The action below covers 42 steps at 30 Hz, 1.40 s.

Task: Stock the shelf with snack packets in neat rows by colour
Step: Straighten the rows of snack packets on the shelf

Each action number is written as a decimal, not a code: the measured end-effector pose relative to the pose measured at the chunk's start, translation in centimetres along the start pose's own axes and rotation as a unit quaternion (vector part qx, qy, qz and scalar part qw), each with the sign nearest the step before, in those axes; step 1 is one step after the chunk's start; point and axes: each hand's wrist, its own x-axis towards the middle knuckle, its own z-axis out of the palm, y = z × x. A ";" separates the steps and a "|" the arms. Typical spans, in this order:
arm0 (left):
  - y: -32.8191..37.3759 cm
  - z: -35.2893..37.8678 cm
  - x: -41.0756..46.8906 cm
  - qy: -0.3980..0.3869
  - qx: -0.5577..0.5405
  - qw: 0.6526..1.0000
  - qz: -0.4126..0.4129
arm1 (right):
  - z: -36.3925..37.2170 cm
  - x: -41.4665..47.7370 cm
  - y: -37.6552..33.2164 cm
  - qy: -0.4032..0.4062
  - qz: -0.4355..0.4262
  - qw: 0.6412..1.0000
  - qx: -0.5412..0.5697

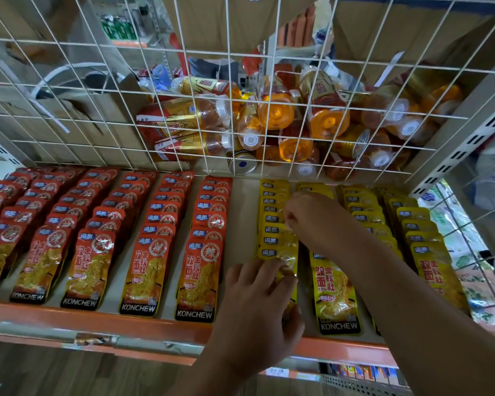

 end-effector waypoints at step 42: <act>0.0 -0.1 0.0 -0.004 -0.001 1.000 0.006 | 0.6 -1.0 -1.0 -0.017 -0.013 1.000 0.000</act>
